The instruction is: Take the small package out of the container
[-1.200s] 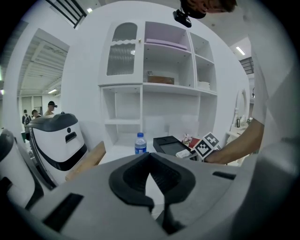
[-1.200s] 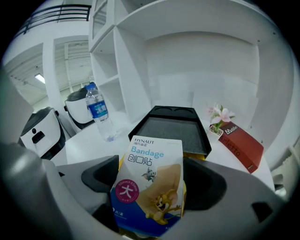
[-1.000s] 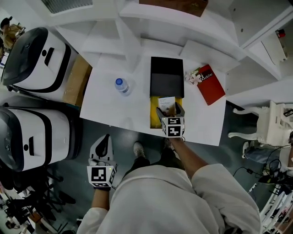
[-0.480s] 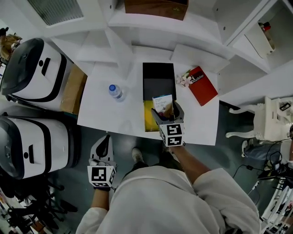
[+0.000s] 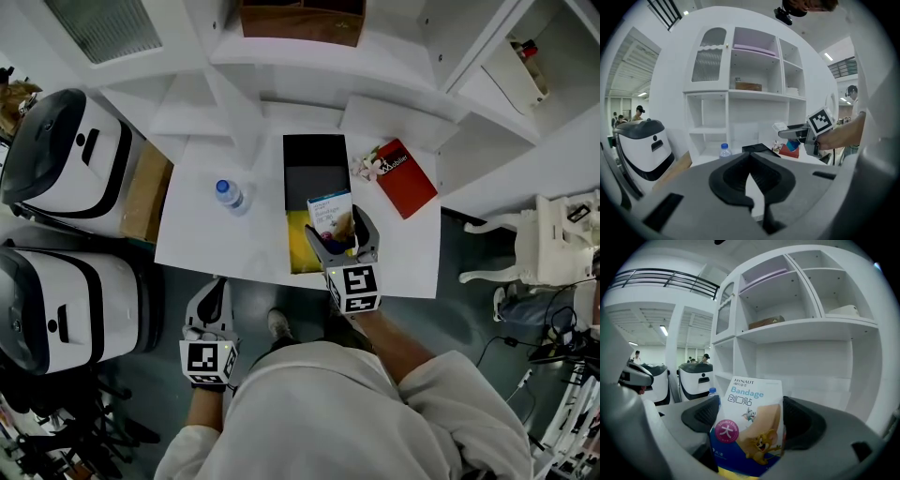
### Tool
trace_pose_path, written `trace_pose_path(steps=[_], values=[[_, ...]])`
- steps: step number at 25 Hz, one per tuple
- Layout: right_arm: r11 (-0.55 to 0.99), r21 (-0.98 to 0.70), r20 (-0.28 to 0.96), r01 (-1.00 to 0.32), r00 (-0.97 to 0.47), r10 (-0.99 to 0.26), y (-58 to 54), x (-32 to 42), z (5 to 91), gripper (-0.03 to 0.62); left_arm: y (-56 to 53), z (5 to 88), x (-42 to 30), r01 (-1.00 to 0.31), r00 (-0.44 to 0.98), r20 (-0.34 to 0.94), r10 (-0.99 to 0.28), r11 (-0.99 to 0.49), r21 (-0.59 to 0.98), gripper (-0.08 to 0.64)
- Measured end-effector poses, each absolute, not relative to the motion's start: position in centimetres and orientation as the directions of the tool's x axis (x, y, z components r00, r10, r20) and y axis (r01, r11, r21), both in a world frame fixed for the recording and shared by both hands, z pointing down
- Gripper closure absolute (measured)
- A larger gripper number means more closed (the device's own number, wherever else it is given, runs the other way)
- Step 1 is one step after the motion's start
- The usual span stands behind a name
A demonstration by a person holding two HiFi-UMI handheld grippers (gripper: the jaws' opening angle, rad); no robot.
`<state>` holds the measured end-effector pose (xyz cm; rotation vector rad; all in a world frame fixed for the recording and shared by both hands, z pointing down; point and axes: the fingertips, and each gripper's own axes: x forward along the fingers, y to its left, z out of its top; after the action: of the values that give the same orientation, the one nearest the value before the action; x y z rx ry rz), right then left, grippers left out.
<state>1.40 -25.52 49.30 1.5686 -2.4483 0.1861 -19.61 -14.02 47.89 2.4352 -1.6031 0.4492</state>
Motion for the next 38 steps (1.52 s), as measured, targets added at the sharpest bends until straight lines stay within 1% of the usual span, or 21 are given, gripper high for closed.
trace_pose_path(steps=[32,38], values=[[0.409,0.098,-0.028,-0.907,-0.414,-0.91,-22.3,2.8,36.9,0.173,-15.2,46.3,-17.6,-0.892,0.421,0.32,-0.849,-0.451,-0.022,0.552],[0.403,0.1,-0.048,-0.91,-0.409,-0.911,-21.4,3.3,35.7,0.173,-14.8,46.3,-17.2,-0.89,0.426,0.318,-0.847,-0.456,-0.023,0.552]])
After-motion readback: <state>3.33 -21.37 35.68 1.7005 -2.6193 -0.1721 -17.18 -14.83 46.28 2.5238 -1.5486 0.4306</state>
